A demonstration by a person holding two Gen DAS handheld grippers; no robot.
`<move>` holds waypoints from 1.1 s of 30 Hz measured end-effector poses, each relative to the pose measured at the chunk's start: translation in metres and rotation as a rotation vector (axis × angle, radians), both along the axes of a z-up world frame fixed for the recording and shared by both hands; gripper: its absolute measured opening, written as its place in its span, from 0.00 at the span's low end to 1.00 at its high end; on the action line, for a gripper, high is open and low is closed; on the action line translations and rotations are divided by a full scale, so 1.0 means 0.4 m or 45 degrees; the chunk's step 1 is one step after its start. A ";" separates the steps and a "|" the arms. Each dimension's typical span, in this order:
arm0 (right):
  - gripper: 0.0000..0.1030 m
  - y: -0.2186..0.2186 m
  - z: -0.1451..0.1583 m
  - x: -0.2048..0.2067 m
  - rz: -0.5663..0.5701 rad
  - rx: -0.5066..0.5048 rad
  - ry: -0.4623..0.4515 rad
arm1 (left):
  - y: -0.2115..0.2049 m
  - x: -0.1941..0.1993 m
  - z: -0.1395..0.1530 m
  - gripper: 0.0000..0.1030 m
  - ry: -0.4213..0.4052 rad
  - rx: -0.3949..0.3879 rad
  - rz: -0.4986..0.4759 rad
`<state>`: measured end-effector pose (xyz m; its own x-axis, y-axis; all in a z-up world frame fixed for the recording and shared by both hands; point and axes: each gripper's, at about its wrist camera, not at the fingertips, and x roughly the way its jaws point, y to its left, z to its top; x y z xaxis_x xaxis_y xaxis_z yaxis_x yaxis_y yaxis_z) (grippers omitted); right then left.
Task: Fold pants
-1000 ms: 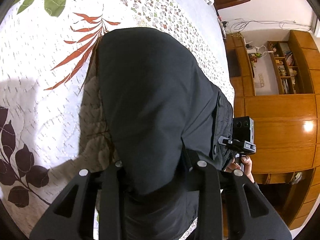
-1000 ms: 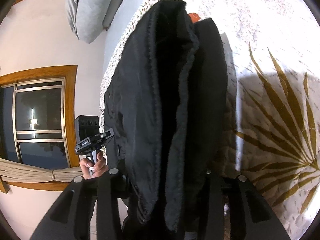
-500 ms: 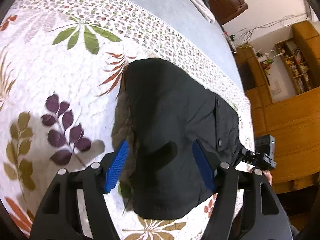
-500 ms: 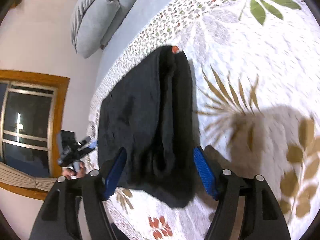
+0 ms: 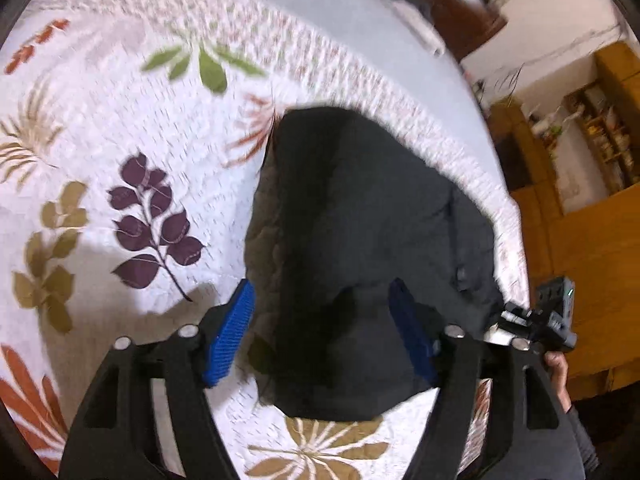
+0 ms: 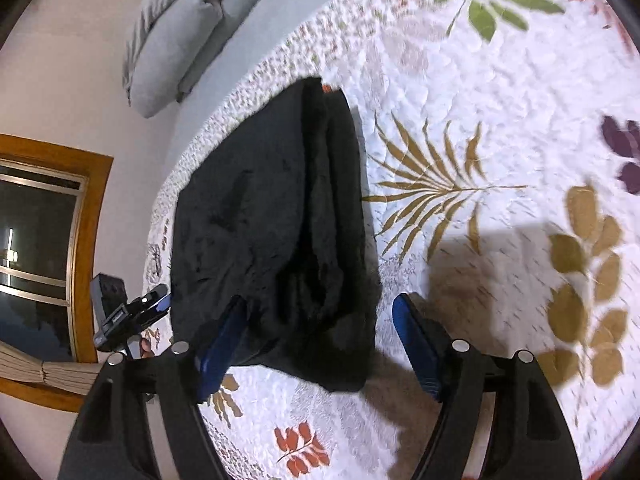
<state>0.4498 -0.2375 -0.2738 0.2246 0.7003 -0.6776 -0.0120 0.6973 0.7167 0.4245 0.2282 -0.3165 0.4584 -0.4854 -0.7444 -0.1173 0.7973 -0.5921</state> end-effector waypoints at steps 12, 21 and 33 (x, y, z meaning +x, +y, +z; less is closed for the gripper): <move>0.92 -0.030 0.149 -0.307 -0.134 0.056 -0.111 | -0.037 -0.282 0.157 0.94 -0.105 0.046 0.087; 0.96 -0.011 0.314 -0.626 -0.176 -0.198 -0.247 | -0.175 -0.569 0.382 0.97 -0.288 0.344 0.027; 0.96 -0.031 0.517 -0.934 -0.168 -0.307 -0.448 | -0.317 -0.916 0.595 0.97 -0.471 0.481 0.152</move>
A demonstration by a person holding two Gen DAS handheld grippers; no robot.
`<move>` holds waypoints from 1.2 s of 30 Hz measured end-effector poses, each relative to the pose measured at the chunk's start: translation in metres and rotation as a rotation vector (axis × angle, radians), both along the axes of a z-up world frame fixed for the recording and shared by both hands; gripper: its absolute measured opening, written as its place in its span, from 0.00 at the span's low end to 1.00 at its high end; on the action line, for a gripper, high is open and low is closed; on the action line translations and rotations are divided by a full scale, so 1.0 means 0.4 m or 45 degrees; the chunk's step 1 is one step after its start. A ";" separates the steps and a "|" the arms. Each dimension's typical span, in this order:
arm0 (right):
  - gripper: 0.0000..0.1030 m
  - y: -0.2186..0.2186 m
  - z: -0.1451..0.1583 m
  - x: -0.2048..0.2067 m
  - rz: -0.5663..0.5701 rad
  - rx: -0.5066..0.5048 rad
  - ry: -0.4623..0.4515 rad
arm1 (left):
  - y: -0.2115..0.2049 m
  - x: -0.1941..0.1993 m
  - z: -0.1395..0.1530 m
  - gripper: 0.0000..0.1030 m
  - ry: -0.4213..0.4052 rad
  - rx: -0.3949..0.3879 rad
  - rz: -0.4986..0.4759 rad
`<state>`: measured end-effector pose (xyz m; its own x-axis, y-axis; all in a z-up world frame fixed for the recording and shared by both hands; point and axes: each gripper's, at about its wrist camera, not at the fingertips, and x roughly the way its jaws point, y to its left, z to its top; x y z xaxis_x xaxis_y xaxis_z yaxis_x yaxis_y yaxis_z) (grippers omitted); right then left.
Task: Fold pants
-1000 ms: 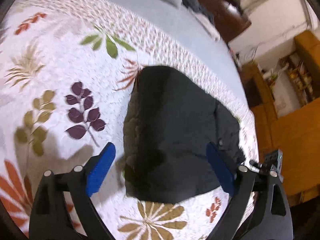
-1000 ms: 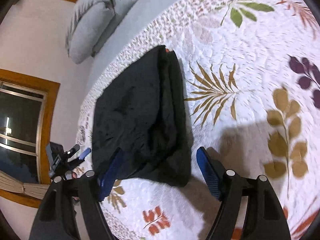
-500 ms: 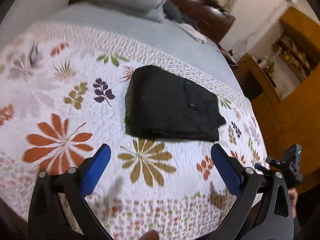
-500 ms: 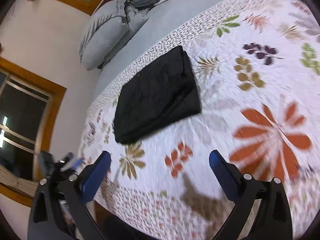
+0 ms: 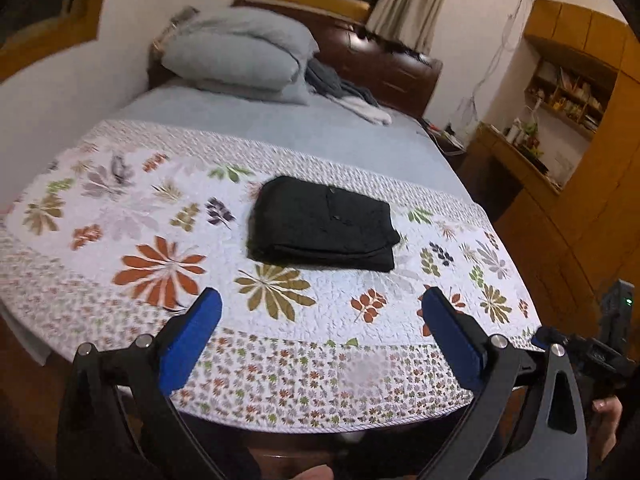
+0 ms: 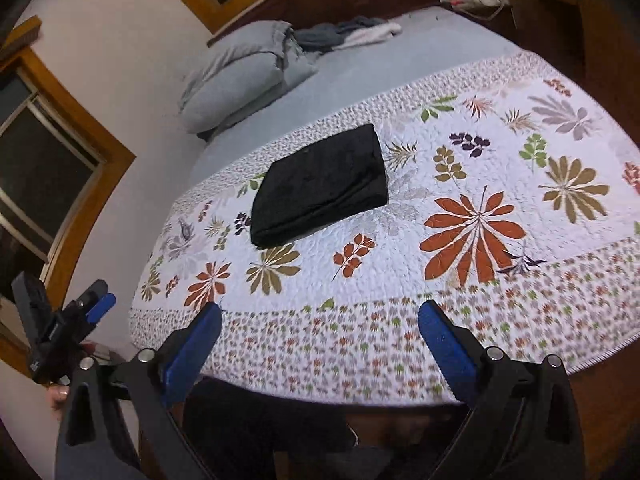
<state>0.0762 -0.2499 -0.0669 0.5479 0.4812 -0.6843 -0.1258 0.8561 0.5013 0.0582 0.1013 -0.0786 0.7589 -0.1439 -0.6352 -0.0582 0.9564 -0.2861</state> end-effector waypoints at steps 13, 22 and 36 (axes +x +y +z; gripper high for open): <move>0.96 0.092 0.242 -0.220 0.056 -0.233 -0.237 | -0.117 -0.211 0.158 0.97 0.059 0.171 0.029; 0.96 0.158 0.340 -0.293 0.135 -0.254 -0.325 | -0.167 -0.299 0.254 0.97 -0.016 0.239 0.068; 0.96 0.193 0.314 -0.294 0.132 -0.337 -0.284 | -0.193 -0.291 0.282 0.97 -0.037 0.311 0.098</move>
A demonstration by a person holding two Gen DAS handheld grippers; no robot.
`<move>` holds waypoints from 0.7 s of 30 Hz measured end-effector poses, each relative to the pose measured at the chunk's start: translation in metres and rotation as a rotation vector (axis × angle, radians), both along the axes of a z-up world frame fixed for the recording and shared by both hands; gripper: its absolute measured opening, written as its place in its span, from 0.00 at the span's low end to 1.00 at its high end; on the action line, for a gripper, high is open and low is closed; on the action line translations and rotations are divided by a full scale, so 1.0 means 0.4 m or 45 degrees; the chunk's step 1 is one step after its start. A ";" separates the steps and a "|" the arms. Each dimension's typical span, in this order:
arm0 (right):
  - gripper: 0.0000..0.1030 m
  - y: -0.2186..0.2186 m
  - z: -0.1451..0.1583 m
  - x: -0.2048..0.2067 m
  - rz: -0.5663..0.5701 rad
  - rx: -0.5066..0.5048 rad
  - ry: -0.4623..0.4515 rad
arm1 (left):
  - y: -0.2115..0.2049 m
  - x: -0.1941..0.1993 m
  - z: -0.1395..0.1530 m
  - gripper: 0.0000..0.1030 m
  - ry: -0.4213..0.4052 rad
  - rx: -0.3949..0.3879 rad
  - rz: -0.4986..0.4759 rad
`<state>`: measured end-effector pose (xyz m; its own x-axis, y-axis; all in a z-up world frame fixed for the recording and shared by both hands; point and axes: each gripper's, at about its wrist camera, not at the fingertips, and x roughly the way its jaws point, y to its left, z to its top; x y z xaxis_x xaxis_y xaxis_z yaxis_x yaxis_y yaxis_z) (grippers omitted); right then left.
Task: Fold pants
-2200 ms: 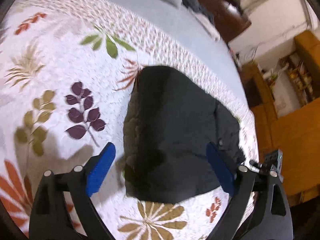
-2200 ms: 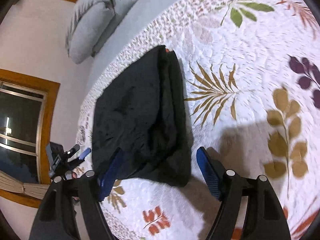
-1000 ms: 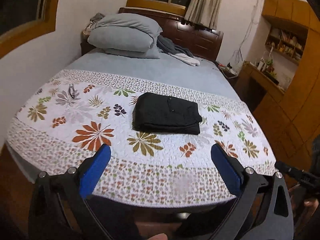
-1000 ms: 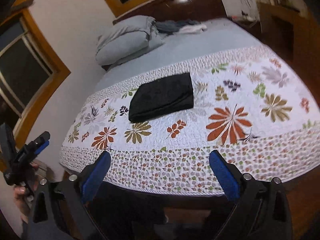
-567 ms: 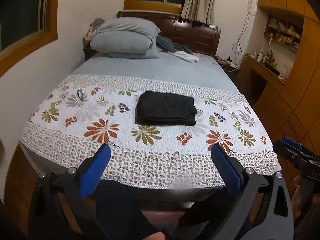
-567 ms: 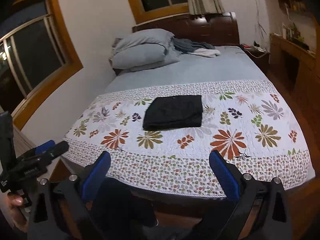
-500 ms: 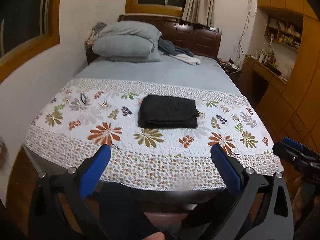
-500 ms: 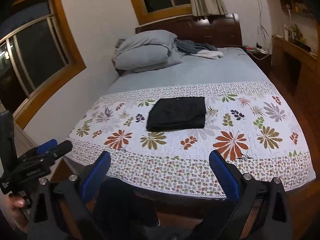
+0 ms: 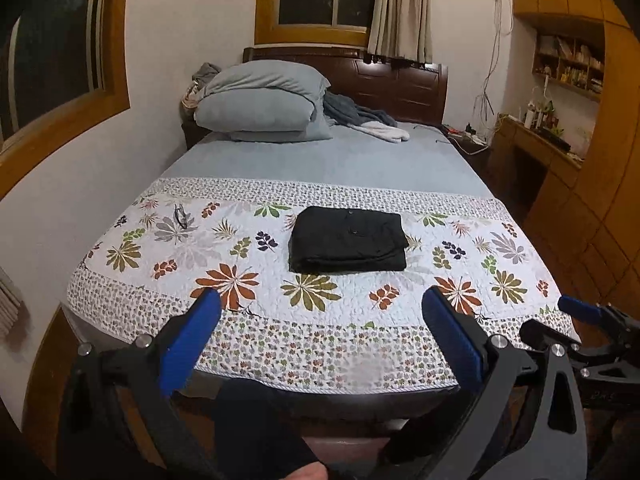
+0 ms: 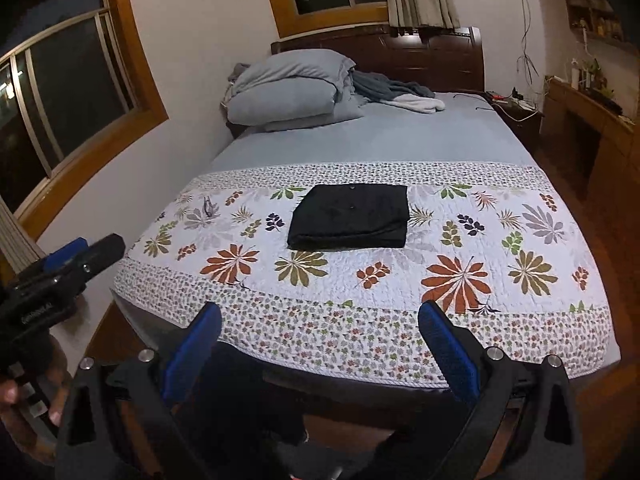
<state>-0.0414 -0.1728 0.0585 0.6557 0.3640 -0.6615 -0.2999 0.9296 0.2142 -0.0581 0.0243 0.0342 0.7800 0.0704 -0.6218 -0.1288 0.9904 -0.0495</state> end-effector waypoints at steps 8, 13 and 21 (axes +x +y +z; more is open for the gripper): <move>0.96 0.021 -0.003 0.032 0.020 -0.020 0.004 | 0.012 0.026 -0.015 0.97 0.014 0.006 0.032; 0.96 0.029 -0.011 0.047 0.027 -0.025 0.017 | 0.010 0.030 -0.009 0.97 -0.011 0.019 0.040; 0.96 0.030 -0.018 0.051 0.028 -0.017 0.026 | 0.007 0.028 -0.010 0.93 -0.075 0.007 0.005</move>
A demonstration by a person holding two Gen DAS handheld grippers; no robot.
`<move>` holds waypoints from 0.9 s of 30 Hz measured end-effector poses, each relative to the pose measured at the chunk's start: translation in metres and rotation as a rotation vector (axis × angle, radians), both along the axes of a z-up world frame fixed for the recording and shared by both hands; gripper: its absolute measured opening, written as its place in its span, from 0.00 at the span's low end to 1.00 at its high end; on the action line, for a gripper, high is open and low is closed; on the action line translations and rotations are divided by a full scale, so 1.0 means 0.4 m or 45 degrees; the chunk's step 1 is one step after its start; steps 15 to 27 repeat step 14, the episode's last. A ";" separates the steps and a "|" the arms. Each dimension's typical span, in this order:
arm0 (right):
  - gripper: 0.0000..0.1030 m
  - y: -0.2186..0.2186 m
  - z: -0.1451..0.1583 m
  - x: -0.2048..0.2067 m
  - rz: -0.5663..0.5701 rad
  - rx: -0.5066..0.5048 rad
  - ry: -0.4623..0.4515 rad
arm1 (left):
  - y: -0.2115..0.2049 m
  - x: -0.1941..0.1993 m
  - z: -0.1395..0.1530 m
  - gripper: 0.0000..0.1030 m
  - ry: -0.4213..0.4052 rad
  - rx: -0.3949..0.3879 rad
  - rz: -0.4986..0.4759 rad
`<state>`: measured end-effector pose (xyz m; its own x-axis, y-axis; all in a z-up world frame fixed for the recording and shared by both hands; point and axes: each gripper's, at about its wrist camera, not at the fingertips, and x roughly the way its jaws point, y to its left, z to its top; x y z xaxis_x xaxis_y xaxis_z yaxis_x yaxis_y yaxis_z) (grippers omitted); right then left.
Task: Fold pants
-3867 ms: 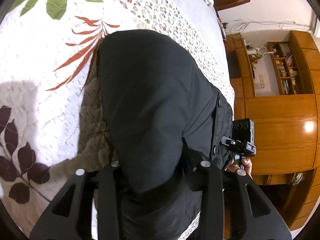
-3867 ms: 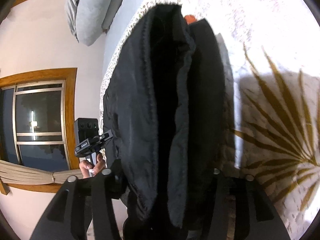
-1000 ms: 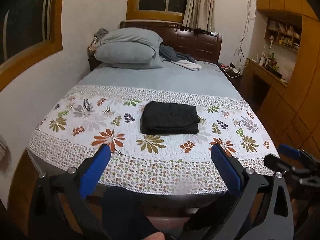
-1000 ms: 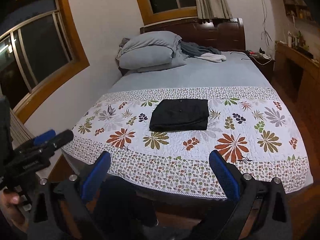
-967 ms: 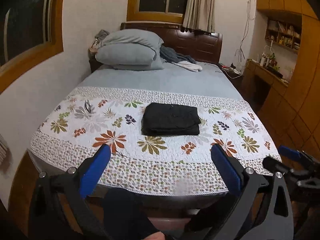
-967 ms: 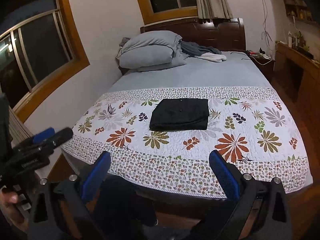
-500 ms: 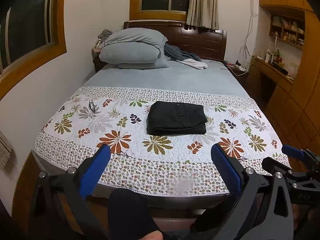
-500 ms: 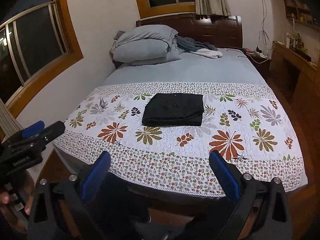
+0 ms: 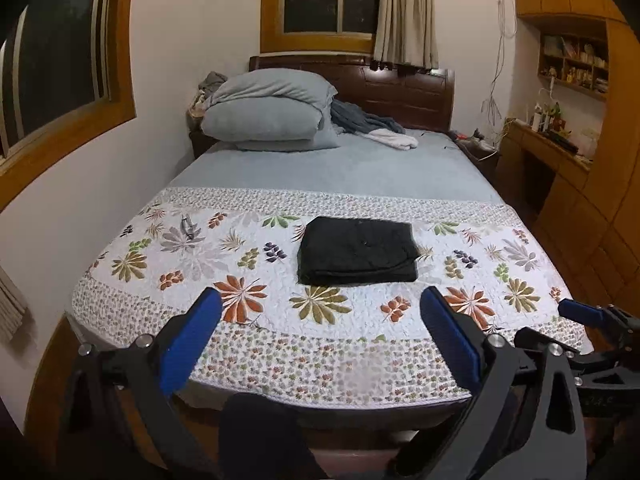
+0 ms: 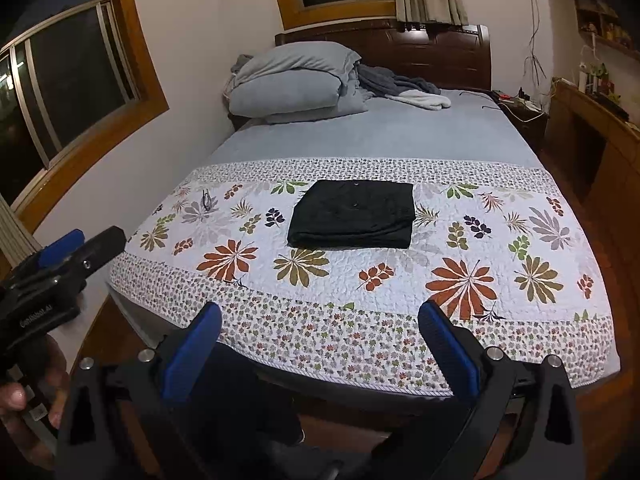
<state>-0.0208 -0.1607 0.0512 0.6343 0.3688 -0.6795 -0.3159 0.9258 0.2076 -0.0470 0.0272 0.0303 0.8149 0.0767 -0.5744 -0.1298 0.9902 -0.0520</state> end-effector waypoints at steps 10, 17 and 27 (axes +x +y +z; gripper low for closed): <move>0.96 -0.004 0.000 0.004 -0.010 0.006 0.003 | 0.012 0.001 0.008 0.97 0.026 -0.042 0.028; 0.96 -0.004 0.003 0.006 -0.005 0.008 -0.003 | 0.011 0.004 0.005 0.97 0.050 -0.038 0.021; 0.96 -0.004 0.003 0.006 -0.005 0.008 -0.003 | 0.011 0.004 0.005 0.97 0.050 -0.038 0.021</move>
